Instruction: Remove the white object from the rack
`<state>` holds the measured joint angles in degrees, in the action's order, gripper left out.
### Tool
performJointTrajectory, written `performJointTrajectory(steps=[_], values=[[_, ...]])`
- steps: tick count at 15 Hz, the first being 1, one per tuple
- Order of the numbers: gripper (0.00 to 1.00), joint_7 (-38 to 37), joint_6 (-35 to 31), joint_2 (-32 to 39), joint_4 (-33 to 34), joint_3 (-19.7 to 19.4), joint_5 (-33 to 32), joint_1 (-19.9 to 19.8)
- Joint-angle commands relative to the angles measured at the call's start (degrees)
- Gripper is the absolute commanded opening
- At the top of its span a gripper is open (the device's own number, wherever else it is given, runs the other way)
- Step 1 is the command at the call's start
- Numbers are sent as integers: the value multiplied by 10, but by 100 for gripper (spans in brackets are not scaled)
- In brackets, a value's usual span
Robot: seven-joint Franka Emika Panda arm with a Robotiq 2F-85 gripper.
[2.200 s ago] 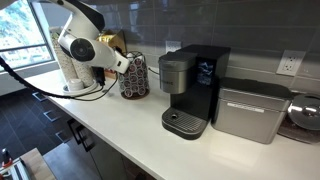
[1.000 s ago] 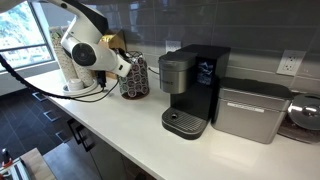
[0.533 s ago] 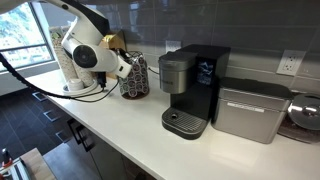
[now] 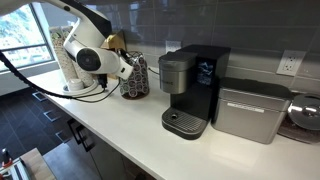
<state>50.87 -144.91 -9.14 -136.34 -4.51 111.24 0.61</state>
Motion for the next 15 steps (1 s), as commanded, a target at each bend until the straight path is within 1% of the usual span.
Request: performJointTrajectory(steps=[1, 5, 9, 11, 15], values=[[62, -4, 26, 9, 1, 14, 20, -22], [62, -6, 38, 14, 2, 18, 29, -30], [55, -8, 47, 16, 2, 19, 34, -34], [50, -9, 49, 16, 2, 19, 36, -36], [49, -10, 48, 16, 1, 20, 40, -38]])
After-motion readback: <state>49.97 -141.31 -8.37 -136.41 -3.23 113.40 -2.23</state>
